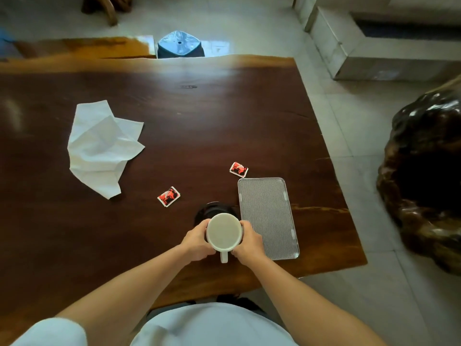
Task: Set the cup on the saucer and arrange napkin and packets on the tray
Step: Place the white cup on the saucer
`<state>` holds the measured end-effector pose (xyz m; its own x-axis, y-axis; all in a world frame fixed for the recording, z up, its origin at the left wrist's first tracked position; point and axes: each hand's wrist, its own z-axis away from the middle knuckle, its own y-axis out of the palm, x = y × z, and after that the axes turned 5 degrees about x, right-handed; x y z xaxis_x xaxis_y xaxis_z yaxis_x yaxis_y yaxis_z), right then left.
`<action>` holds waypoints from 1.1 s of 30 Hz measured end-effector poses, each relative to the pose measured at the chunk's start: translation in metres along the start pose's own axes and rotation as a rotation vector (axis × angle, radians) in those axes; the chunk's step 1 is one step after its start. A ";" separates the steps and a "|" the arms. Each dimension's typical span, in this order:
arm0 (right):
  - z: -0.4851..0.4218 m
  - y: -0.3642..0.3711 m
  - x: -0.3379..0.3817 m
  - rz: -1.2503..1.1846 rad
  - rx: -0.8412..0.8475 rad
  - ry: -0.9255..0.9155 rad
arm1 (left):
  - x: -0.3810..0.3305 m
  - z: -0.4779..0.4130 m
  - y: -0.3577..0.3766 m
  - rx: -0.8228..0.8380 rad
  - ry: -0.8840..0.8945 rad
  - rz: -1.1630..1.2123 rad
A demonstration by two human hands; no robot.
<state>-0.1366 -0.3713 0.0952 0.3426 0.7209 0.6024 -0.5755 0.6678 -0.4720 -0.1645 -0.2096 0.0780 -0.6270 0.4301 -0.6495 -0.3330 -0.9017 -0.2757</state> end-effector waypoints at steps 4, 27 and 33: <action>-0.003 -0.011 -0.009 0.037 0.014 -0.023 | -0.005 -0.003 0.016 -0.027 -0.006 0.017; -0.084 -0.001 0.016 0.040 0.207 0.115 | 0.007 -0.048 -0.019 -0.110 -0.142 0.190; -0.098 -0.007 0.018 0.002 0.245 0.122 | 0.004 -0.055 -0.023 -0.089 -0.191 0.265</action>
<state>-0.0540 -0.3446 0.0463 0.4201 0.7489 0.5124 -0.7335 0.6128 -0.2942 -0.1208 -0.1892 0.0428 -0.8072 0.1730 -0.5644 -0.0835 -0.9799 -0.1809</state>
